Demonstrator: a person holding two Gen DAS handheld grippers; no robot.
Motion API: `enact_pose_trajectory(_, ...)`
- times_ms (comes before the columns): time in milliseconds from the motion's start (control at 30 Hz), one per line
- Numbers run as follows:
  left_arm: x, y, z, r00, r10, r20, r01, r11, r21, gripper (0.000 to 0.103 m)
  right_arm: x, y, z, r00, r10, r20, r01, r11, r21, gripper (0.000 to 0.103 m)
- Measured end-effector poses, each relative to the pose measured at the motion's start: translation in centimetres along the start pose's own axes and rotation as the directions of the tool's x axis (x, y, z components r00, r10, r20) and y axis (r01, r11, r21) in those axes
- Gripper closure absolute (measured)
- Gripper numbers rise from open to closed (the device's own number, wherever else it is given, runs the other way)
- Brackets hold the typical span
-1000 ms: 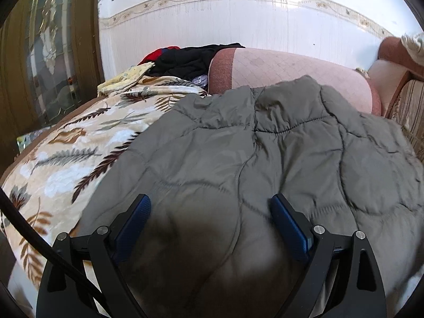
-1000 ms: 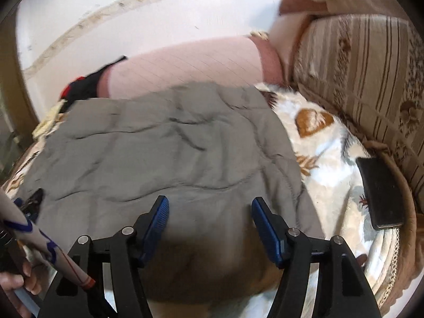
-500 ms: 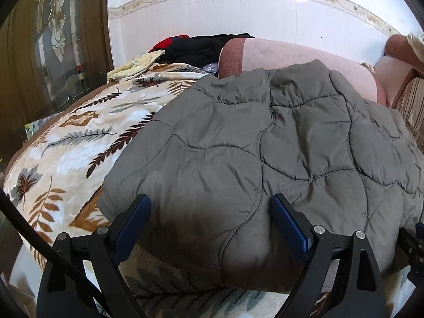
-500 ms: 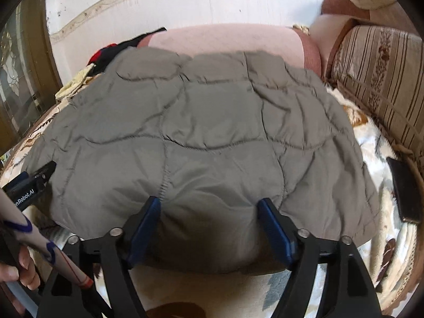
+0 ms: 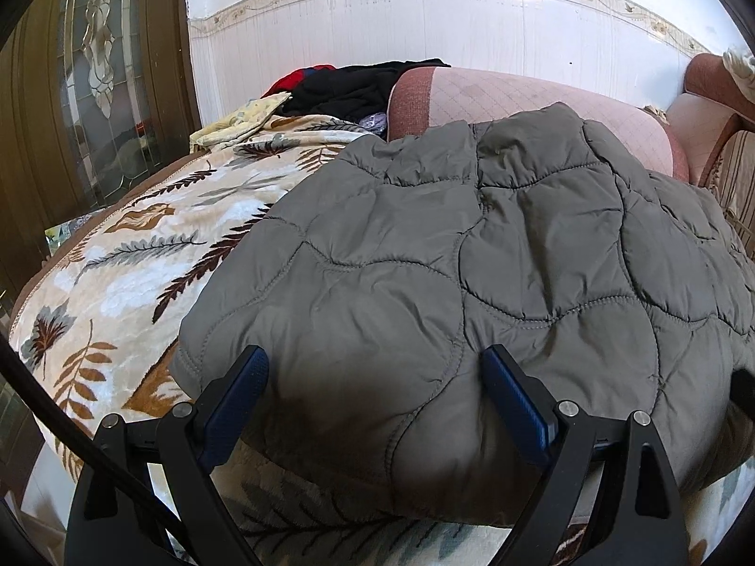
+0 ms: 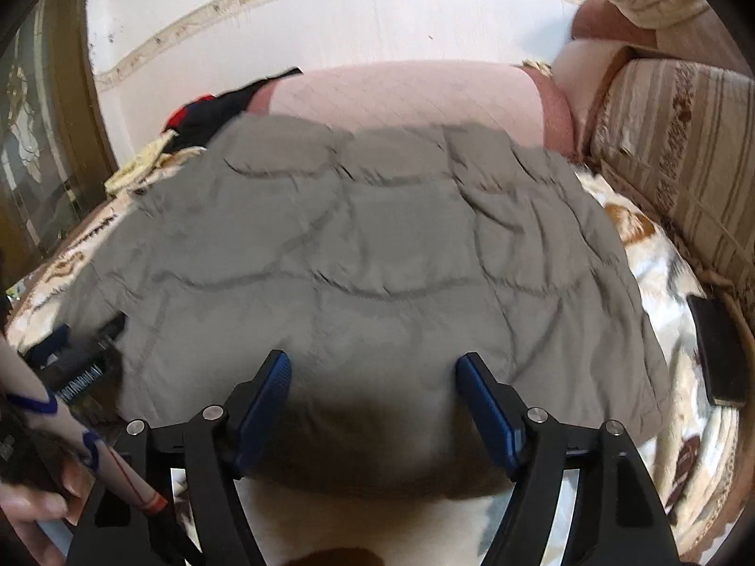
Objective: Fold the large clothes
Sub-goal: 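Press the folded jacket flat with both open grippers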
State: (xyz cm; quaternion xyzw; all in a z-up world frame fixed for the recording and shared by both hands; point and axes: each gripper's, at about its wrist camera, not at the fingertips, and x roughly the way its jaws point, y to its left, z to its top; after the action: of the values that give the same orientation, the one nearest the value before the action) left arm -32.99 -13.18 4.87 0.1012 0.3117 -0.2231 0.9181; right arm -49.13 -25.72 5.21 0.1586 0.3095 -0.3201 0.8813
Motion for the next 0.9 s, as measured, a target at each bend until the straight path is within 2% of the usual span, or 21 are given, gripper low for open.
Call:
enact_pose_trajectory(133, 0.0, 0.0, 0.0, 1.000, -0.002, -0.002, 0.002, 1.000, -0.002, 0.011, 1.1, 1.7, 1.6, 1.000, 0.023, -0.008, -0.024, 0.999, -0.022, 0.025)
enact_pose_trajectory(333, 0.0, 0.0, 0.0, 1.000, -0.001, -0.001, 0.001, 1.000, -0.001, 0.011, 4.2, 2.8, 2.4, 0.997, 0.004, -0.083, -0.007, 0.999, -0.037, 0.023)
enact_pose_trajectory(433, 0.1, 0.0, 0.0, 1.000, -0.003, -0.001, 0.003, 1.000, 0.000, 0.011, 3.8, 2.3, 2.3, 0.996, 0.030, -0.081, -0.032, 0.999, -0.031, 0.024)
enact_pose_trajectory(533, 0.1, 0.0, 0.0, 1.000, -0.005, -0.002, 0.005, 1.000, -0.002, 0.011, 1.5, 0.2, 2.4, 0.995, 0.088, -0.043, -0.086, 0.995, 0.044, 0.029)
enact_pose_trajectory(600, 0.1, 0.0, 0.0, 1.000, -0.004, -0.002, 0.004, 1.000, 0.000, 0.011, 0.4, -1.0, 2.3, 0.998, 0.051, -0.023, -0.050, 0.998, 0.050, 0.029)
enact_pose_trajectory(700, 0.1, 0.1, 0.0, 1.000, -0.004, -0.002, 0.004, 1.000, -0.002, 0.011, -1.2, -4.2, 1.5, 0.998, -0.057, -0.006, 0.057, 0.995, 0.079, 0.029)
enact_pose_trajectory(833, 0.1, 0.0, 0.0, 1.000, -0.006, 0.001, 0.006, 1.000, -0.004, 0.011, -1.1, -9.2, -0.4, 0.984, -0.161, -0.071, 0.172, 0.969, 0.179, 0.029)
enact_pose_trajectory(900, 0.2, 0.1, 0.0, 1.000, -0.012, -0.001, 0.012, 1.000, -0.004, 0.011, -0.3, -10.4, -1.3, 0.985, -0.131, -0.112, 0.152, 0.965, 0.212, 0.029)
